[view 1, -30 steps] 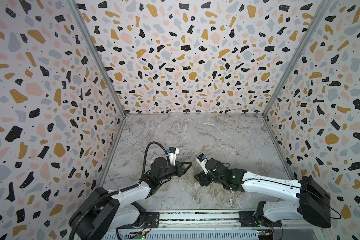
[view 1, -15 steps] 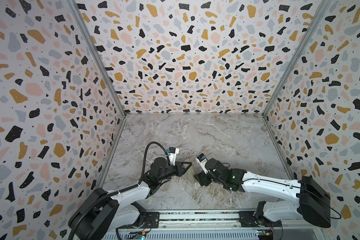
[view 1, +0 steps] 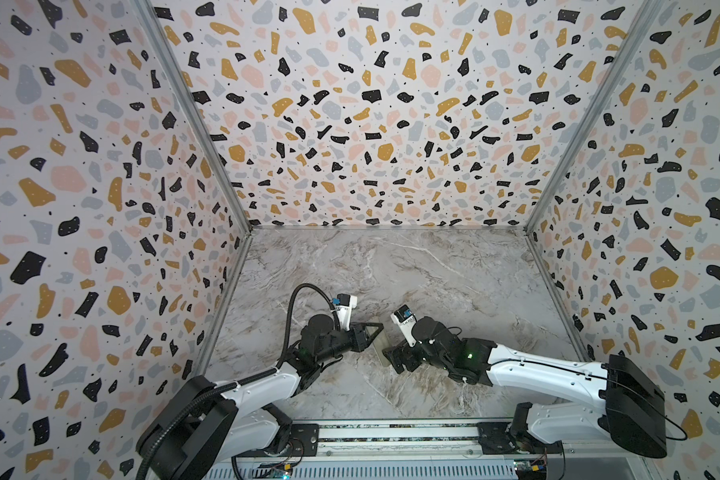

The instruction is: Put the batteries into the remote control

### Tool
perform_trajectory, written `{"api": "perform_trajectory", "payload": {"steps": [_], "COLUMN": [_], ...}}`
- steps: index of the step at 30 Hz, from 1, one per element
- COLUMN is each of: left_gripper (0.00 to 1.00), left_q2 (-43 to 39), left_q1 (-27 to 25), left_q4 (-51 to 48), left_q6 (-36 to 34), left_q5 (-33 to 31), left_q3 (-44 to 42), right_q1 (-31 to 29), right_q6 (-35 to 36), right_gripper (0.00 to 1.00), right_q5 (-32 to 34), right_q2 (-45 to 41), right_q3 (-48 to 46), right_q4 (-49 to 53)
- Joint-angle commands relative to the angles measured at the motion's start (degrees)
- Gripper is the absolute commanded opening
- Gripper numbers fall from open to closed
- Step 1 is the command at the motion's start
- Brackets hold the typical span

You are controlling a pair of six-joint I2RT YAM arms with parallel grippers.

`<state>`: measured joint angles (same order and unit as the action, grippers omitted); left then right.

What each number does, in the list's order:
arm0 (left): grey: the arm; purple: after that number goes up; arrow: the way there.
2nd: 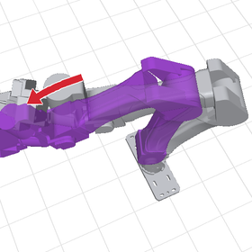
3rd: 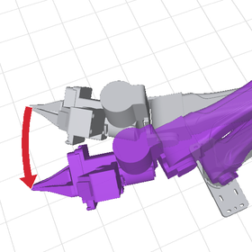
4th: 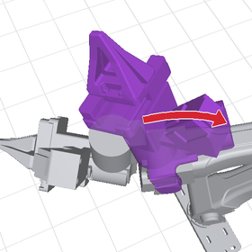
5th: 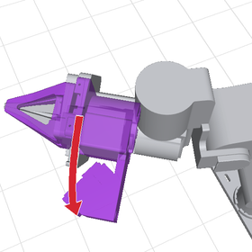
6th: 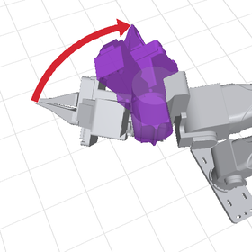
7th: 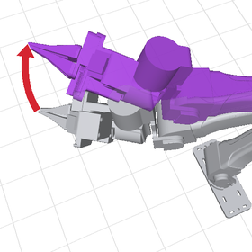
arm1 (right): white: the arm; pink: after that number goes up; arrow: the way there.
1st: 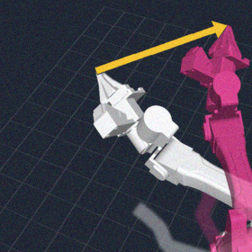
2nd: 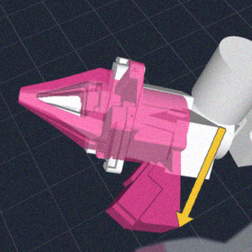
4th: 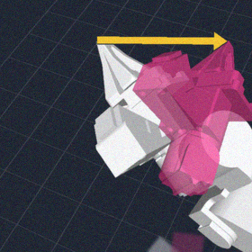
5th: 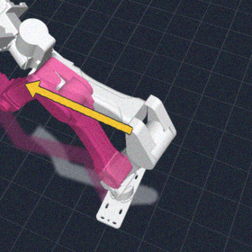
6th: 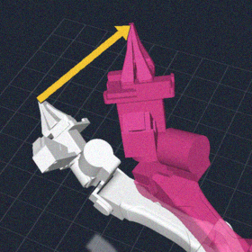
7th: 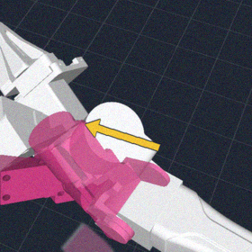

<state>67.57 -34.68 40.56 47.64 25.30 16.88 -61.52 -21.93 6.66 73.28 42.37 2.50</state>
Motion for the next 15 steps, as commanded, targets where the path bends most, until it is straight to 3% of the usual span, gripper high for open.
{"api": "perform_trajectory", "payload": {"steps": [1,15], "left_gripper": [0.00,0.00], "left_q2": [-0.29,-0.85], "left_q1": [-0.13,-0.06], "left_q4": [2.51,3.29], "left_q6": [0.44,1.49], "left_q5": [-0.43,-0.69], "left_q3": [2.09,1.86], "right_q1": [-0.21,-0.29], "right_q6": [-1.07,-1.25], "right_gripper": [0.95,0.94], "right_q5": [-1.56,-2.42], "right_q2": [0.38,6.47], "right_q3": [1.17,2.89], "right_q4": [-3.65,-5.30]}}
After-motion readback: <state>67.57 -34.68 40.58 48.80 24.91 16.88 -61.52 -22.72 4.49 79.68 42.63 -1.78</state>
